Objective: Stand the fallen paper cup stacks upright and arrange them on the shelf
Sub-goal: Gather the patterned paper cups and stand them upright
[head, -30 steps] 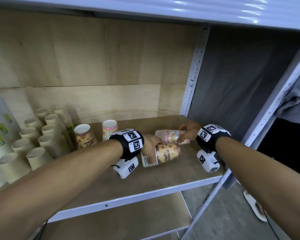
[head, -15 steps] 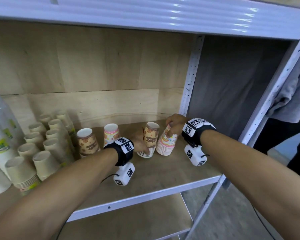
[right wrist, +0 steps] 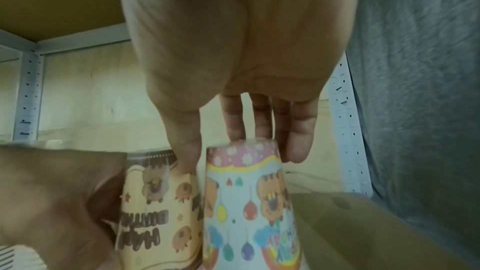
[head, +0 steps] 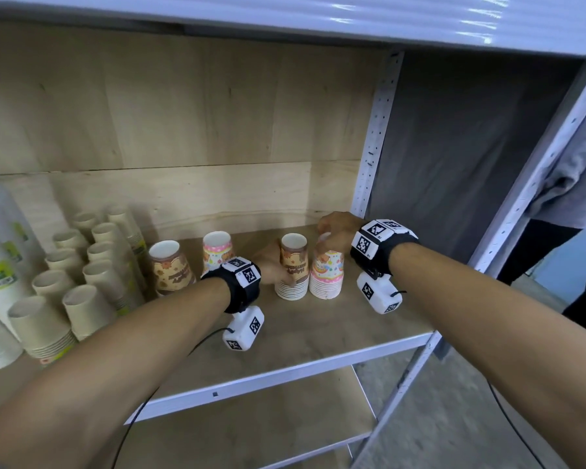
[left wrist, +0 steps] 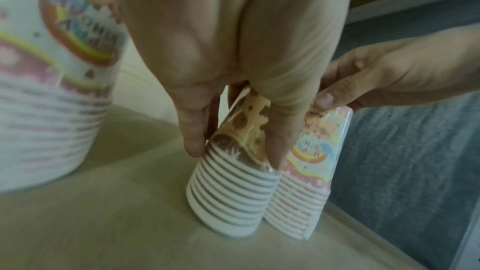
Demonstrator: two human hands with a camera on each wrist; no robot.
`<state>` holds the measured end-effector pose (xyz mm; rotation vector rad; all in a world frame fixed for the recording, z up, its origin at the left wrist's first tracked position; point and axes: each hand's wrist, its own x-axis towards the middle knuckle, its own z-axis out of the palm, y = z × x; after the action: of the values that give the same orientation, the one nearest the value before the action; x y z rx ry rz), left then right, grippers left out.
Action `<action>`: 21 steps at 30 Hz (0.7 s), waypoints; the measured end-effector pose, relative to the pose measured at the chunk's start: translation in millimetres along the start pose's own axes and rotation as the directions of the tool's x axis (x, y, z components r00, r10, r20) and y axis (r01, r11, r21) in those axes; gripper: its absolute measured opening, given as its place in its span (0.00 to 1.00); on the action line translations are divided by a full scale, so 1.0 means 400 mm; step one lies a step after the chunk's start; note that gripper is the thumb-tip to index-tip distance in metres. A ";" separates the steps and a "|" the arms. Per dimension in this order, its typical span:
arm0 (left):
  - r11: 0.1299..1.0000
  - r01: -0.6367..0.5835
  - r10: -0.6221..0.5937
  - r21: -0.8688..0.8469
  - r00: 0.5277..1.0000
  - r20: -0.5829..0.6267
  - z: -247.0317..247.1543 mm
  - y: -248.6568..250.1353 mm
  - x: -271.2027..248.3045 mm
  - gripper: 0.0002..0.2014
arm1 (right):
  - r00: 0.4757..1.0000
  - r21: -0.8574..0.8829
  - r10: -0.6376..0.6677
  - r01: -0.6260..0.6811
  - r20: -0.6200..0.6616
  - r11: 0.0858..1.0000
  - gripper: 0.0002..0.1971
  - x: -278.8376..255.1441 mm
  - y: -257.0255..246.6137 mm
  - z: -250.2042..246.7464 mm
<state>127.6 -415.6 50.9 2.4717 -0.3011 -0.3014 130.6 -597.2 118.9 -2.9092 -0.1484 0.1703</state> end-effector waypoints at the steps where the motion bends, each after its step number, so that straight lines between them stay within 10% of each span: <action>1: 1.000 -0.011 0.011 0.014 1.000 0.001 -0.014 0.010 -0.001 0.29 | 1.000 -0.015 0.011 -0.011 -0.001 1.000 0.16 0.007 -0.003 -0.003; 9: 0.985 -0.092 0.090 0.148 0.996 0.024 -0.121 0.129 -0.002 0.43 | 0.956 -0.111 0.194 -0.221 -0.219 0.969 0.16 0.056 -0.041 0.017; 21: 0.901 -0.150 0.125 0.406 0.988 0.088 -0.124 0.183 0.014 0.15 | 0.971 -0.114 0.208 -0.221 -0.113 0.969 0.17 0.090 -0.024 0.026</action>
<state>136.5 -446.6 133.3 2.8399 -0.6188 -0.2738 164.1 -581.8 107.3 -3.0469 0.1810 0.0507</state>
